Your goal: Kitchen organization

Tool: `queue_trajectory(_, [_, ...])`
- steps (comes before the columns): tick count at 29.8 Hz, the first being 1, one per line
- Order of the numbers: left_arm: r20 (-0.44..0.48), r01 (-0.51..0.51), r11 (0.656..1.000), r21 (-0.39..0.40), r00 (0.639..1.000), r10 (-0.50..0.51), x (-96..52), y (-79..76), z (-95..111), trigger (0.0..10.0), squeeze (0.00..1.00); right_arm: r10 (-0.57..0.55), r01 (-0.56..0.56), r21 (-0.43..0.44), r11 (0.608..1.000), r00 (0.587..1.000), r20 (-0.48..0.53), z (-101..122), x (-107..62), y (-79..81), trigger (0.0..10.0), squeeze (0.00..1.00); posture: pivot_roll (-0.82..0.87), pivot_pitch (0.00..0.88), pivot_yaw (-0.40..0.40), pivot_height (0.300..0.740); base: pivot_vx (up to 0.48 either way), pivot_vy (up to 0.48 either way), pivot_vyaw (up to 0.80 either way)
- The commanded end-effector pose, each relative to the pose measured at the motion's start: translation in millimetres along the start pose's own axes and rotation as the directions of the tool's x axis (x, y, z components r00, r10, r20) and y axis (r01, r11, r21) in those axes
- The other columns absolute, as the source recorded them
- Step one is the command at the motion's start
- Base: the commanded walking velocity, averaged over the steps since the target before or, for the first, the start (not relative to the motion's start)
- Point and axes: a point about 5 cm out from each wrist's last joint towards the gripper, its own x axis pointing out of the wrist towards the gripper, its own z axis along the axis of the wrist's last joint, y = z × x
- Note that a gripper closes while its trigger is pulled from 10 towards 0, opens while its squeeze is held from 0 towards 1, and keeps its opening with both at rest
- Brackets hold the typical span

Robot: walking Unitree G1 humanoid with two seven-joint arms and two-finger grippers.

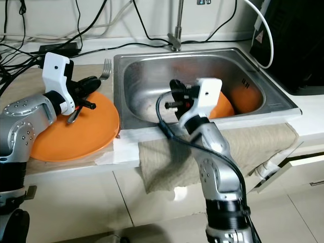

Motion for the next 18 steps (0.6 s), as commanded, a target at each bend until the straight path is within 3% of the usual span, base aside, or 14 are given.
queue_trajectory(1, [0.019,0.022,1.000,0.001,1.000,-0.022,-1.9,-3.8,3.3,0.0,0.00,-0.019,0.019,0.028,0.999,1.000,-0.003,-0.9,4.4,-2.5,10.0,0.00,0.03,0.003,0.026,0.740,0.000,0.000,0.00])
queue_trajectory(8, [0.040,0.048,0.999,-0.017,0.998,-0.047,3.4,-19.4,-1.7,0.0,0.00,-0.041,0.047,0.080,0.996,0.996,-0.077,-12.7,27.4,2.8,10.0,0.00,0.04,0.004,0.016,0.740,0.000,0.000,0.00])
queue_trajectory(15, [0.046,0.035,0.999,-0.038,0.998,-0.033,5.3,-21.2,-10.6,0.0,0.00,-0.044,0.058,0.157,0.986,0.994,-0.096,-18.1,32.1,3.7,10.0,0.00,0.04,0.006,0.013,0.740,0.000,0.000,0.00])
queue_trajectory(18, [0.039,0.019,0.999,-0.032,0.999,-0.018,5.8,-20.6,-14.6,0.0,0.00,-0.042,0.054,0.137,0.989,0.995,-0.091,-18.7,32.5,4.1,10.0,0.00,0.04,0.010,0.010,0.740,0.000,0.000,0.00])
